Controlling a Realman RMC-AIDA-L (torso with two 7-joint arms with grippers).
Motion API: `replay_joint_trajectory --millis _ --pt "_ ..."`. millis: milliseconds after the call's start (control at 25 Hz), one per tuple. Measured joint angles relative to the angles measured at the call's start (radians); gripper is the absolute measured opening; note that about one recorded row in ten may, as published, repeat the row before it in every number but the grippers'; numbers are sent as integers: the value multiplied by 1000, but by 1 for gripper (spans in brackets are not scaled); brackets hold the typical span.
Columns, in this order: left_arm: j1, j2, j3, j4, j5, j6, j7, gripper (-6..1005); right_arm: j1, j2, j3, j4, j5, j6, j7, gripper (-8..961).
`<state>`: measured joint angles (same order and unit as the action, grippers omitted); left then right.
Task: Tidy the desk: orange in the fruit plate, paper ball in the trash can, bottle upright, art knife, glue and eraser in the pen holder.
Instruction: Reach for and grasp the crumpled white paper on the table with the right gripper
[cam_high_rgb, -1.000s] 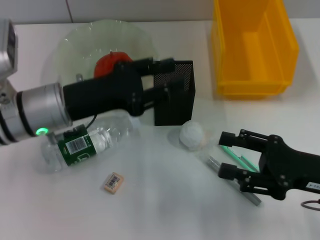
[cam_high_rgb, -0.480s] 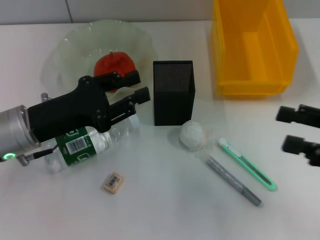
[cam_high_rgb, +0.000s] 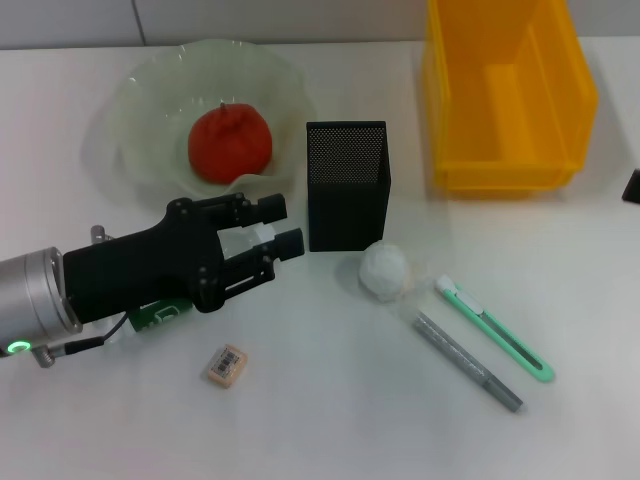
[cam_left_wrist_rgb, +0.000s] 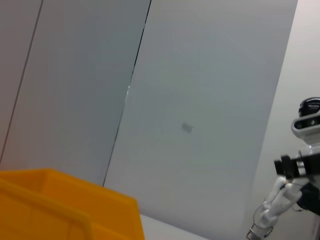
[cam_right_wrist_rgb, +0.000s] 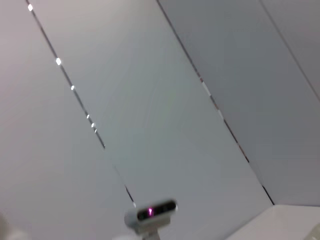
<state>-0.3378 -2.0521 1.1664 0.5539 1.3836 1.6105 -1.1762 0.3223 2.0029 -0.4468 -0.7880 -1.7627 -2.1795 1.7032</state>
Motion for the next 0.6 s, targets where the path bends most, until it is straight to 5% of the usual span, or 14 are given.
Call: replay_joint_trajectory --millis 200,600 --pt "10 0 -7 0 2 -4 7 455 42 -29 8 -18 17 -2 175 720" --pt "6 -3 -19 4 15 -9 7 454 76 -35 -3 -216 -13 0 331 718"
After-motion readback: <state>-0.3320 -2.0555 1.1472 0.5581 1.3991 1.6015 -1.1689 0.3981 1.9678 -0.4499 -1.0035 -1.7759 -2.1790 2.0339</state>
